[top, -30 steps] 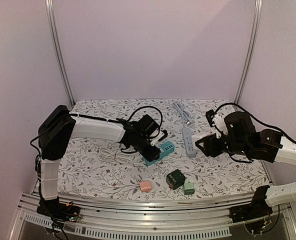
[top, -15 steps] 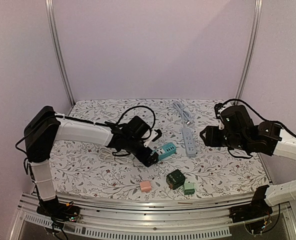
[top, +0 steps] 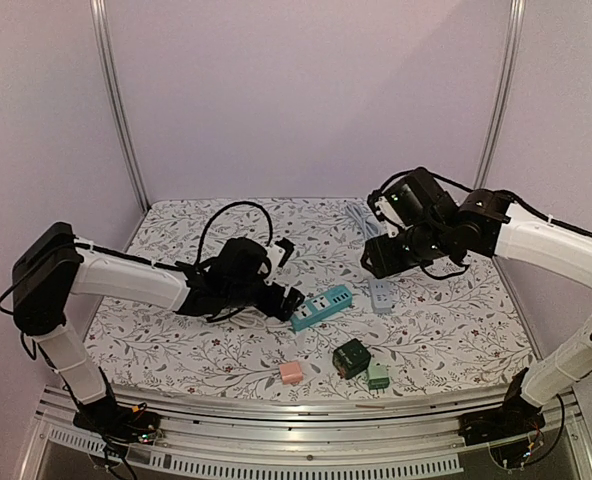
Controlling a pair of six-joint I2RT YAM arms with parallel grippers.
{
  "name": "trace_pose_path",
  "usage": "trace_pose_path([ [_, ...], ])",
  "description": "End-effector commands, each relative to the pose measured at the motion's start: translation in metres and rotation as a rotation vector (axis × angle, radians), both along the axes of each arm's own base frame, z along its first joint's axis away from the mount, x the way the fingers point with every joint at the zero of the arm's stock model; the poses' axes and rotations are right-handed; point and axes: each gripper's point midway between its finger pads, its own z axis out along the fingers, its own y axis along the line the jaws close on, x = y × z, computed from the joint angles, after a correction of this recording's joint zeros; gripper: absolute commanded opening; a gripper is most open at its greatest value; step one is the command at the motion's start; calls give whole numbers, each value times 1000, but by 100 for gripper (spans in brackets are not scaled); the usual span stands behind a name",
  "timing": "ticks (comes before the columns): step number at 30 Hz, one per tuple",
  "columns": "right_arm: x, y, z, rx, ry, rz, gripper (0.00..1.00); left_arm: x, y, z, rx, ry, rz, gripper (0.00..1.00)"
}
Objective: Insert the plug
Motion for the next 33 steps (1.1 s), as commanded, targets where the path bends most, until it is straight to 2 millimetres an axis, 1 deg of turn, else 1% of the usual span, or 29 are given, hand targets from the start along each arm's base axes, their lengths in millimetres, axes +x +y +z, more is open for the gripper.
trace_pose_path([
  [1,-3,16,-8,-141,71,138,0,17,12,14,-72,-71,101,98],
  [3,-1,25,-12,-194,89,176,0,18,17,17,-83,-93,117,98],
  [4,1,30,-20,-231,110,193,0,19,21,19,-91,-104,129,98],
  [5,3,33,-22,-249,117,206,0,21,25,21,-97,-113,141,98],
  [6,4,35,-27,-278,132,222,0,22,28,21,-104,-112,149,98],
  [7,6,38,-32,-296,144,232,0,24,31,21,-110,-110,152,98],
  [8,7,41,-32,-305,148,243,0,26,34,21,-114,-110,161,98],
  [10,9,47,-35,-317,163,261,0,29,41,17,-122,-108,181,98],
  [11,11,50,-39,-325,176,267,0,31,44,15,-129,-106,191,98],
  [13,13,55,-40,-323,190,265,0,33,49,14,-152,-106,192,98],
  [17,15,66,-53,-315,239,260,0,37,61,17,-176,-118,215,99],
  [18,16,69,-60,-317,255,261,0,36,64,18,-177,-122,218,99],
  [24,15,83,-84,-312,334,270,0,33,71,25,-209,-147,218,99],
  [28,16,92,-96,-303,363,274,0,32,77,30,-223,-163,233,99],
  [33,20,102,-102,-286,375,284,0,30,81,35,-226,-180,239,99],
])
